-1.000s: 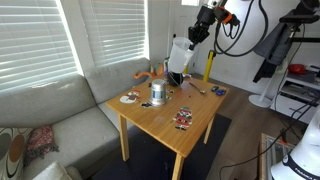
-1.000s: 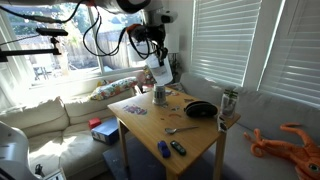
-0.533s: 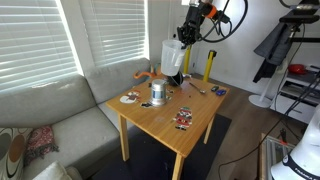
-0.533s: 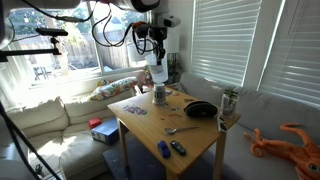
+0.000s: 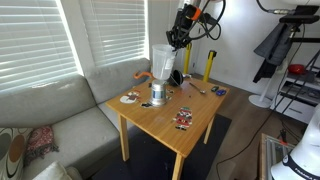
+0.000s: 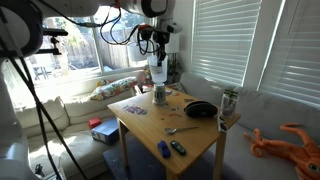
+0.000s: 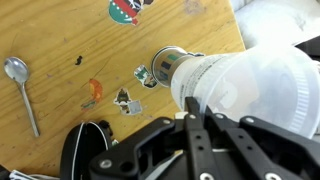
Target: Turn the silver cup over, put the plastic cup on top of the silver cup and then put the silver spoon inside the plastic cup
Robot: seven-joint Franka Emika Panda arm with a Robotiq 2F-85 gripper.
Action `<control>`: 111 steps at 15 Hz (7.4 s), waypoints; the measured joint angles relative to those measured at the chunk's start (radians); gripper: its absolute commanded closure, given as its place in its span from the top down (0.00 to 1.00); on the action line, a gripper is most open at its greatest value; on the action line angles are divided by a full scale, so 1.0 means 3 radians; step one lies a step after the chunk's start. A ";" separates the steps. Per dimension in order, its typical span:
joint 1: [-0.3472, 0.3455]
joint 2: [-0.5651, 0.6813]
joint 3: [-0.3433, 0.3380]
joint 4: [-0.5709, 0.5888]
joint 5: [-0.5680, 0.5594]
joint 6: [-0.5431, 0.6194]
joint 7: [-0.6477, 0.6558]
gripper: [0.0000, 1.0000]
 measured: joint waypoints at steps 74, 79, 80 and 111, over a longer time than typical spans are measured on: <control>-0.0533 -0.0058 -0.0541 -0.2082 -0.0717 0.1699 -0.1415 0.43; -0.0532 -0.0047 -0.0541 -0.2061 -0.0718 0.1699 -0.1374 0.08; -0.0532 -0.0047 -0.0541 -0.2060 -0.0718 0.1699 -0.1366 0.02; -0.0117 -0.0990 0.0039 -0.1596 -0.0954 0.2570 -0.0909 0.02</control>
